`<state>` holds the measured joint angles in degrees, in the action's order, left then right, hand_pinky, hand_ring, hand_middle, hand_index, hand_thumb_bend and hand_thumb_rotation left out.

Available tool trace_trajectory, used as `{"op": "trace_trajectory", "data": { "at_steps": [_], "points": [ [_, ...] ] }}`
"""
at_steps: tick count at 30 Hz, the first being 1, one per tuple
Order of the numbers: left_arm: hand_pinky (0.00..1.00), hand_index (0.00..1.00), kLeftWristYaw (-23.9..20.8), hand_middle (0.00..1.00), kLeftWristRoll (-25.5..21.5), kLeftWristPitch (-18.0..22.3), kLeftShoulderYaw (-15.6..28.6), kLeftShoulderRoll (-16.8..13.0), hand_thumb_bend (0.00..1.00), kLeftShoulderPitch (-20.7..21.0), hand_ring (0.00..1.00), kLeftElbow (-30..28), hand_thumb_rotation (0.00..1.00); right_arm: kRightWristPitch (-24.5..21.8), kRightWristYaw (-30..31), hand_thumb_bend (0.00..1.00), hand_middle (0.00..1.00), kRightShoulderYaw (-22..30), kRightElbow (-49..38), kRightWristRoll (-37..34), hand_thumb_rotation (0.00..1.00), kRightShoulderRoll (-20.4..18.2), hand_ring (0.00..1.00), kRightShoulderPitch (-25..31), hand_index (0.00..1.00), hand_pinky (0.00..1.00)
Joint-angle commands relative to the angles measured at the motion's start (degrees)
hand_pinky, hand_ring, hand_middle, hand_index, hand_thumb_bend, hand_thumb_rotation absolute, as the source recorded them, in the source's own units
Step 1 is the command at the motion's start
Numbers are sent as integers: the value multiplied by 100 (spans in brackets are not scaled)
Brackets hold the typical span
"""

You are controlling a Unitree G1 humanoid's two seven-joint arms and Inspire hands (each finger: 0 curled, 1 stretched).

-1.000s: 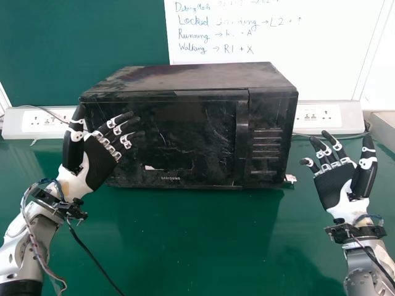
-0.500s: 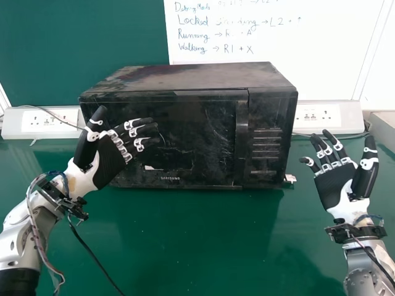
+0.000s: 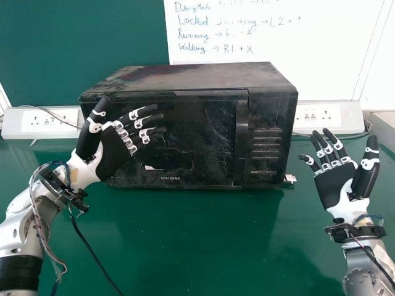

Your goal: Open the door of oven

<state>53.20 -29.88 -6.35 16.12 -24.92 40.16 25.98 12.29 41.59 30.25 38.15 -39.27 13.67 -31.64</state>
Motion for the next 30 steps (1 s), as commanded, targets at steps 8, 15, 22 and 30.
{"op": "trace_trajectory", "data": {
  "at_steps": [8,15,22,30],
  "points": [
    [47,72,-40,79,28,32,-109,149,90,177,67,139,80,36,29,100,100,27,-31,-59,90,-124,100,-94,100,82],
    [49,74,5,82,37,47,-125,183,90,400,72,356,81,80,-44,100,100,2,-51,-4,90,-143,100,-86,100,80],
    [52,76,122,85,48,-136,-162,143,91,719,76,784,81,102,-56,100,100,-14,-40,25,92,-133,100,-82,99,81],
    [52,76,291,85,213,-427,-263,21,92,1006,73,1063,80,142,-81,100,100,-26,-28,46,92,-132,100,-82,97,80]
  ]
}}
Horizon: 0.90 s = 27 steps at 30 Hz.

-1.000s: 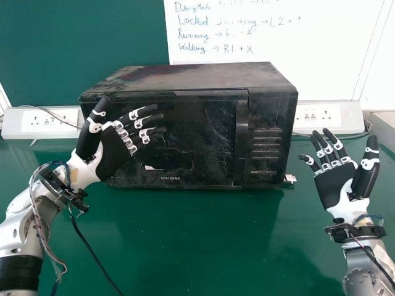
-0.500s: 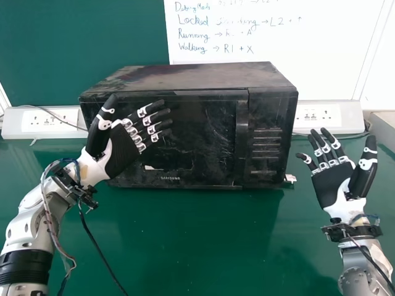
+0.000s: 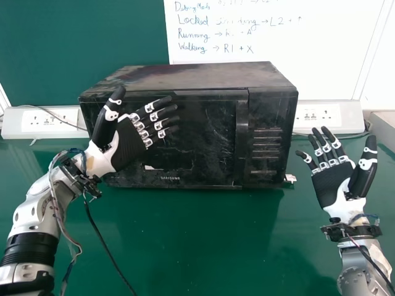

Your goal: Open the door of oven

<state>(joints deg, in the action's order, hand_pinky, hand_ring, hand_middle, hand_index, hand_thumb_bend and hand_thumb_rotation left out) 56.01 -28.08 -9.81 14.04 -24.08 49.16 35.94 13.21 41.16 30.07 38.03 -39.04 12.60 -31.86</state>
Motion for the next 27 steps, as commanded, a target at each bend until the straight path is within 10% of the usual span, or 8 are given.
{"op": "trace_trajectory", "data": {
  "at_steps": [1,27],
  "points": [
    [52,76,34,85,64,-94,-73,-64,91,134,73,93,81,51,-37,100,100,-8,-14,24,92,-26,100,-61,97,80],
    [56,82,278,85,914,223,-631,109,88,996,78,1153,83,145,-28,100,99,-46,-34,105,91,-77,97,-39,94,76]
  ]
}}
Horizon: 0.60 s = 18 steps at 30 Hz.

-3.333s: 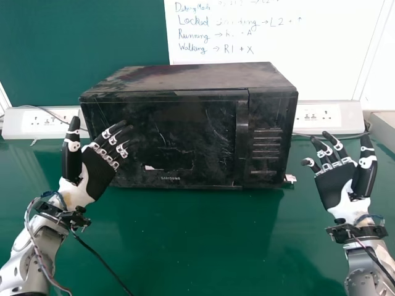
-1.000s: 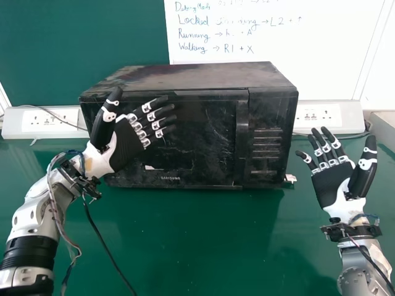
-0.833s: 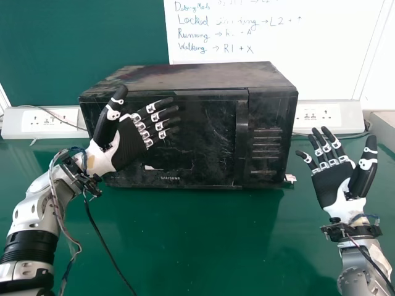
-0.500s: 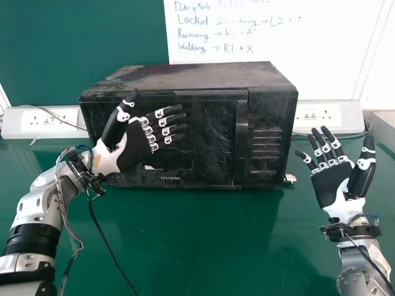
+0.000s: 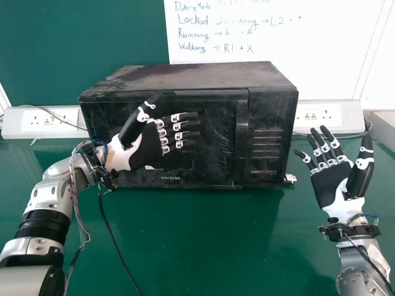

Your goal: Open the door of oven

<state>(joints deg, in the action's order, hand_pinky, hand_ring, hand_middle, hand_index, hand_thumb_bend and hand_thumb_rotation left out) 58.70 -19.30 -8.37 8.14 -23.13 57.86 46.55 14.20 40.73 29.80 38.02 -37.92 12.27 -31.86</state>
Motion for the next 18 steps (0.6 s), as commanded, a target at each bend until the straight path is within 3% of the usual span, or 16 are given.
{"op": "trace_trajectory", "data": {
  "at_steps": [1,18],
  "points": [
    [56,82,9,85,66,111,-42,31,88,153,78,132,83,44,21,100,99,-22,-40,-8,91,-45,97,-34,94,76],
    [58,84,-513,87,768,618,-358,354,88,569,78,634,82,38,-51,100,99,-33,-164,30,90,-88,96,25,92,76]
  ]
}}
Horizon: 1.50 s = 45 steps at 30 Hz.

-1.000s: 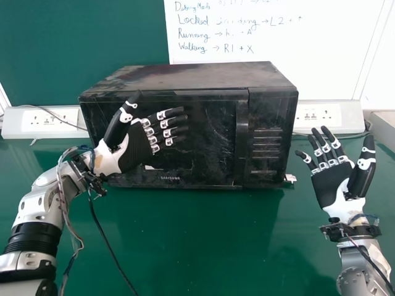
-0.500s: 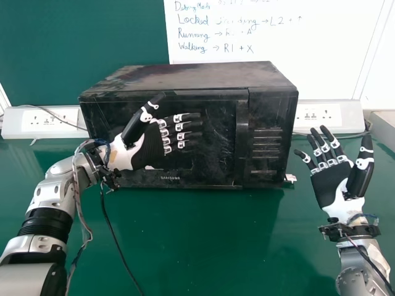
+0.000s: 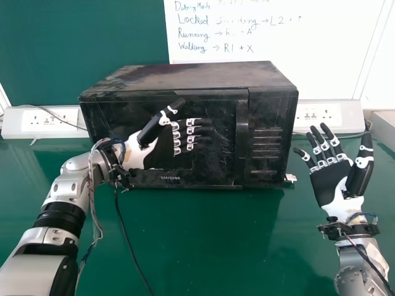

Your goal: Open the door of oven

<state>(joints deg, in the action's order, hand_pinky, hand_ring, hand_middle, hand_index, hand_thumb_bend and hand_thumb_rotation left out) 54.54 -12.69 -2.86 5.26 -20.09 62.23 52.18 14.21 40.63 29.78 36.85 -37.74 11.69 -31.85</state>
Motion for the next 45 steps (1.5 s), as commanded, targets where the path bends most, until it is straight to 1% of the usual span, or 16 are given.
{"op": "trace_trajectory", "data": {
  "at_steps": [1,5,9,16,24,29,35,38,45],
  "points": [
    [58,84,-186,86,170,83,-108,73,89,154,78,73,82,42,-40,100,99,-33,-49,19,91,-34,96,25,91,75],
    [59,85,-365,87,281,84,-156,167,86,234,79,147,81,33,-47,100,98,-36,-64,23,90,-44,96,28,90,74],
    [61,85,-465,88,349,47,-178,232,84,317,80,269,80,12,-8,100,98,-39,-75,-9,90,-42,96,32,90,76],
    [64,84,-664,87,389,25,-173,362,83,473,79,557,78,-8,-19,100,99,-34,-93,-38,90,-52,97,33,90,77],
    [59,85,-760,88,409,-25,-150,506,81,639,79,786,77,-23,-50,100,98,-42,-128,-37,90,-74,97,46,90,77],
    [61,85,-859,88,487,54,-183,564,79,688,80,860,78,-30,-51,100,98,-54,-165,-31,90,-74,97,64,90,77],
    [59,85,-895,87,495,-36,-131,650,77,776,79,956,78,-56,-38,100,98,-47,-188,-55,91,-78,97,69,90,77],
    [60,85,-842,87,442,-91,-87,692,80,821,79,1015,77,-90,-53,100,98,-36,-212,-80,89,-88,97,74,90,77],
    [59,85,-773,86,414,-93,-45,760,86,893,77,1144,79,-64,-78,100,98,-37,-220,-58,92,-87,97,89,91,78]
  ]
}}
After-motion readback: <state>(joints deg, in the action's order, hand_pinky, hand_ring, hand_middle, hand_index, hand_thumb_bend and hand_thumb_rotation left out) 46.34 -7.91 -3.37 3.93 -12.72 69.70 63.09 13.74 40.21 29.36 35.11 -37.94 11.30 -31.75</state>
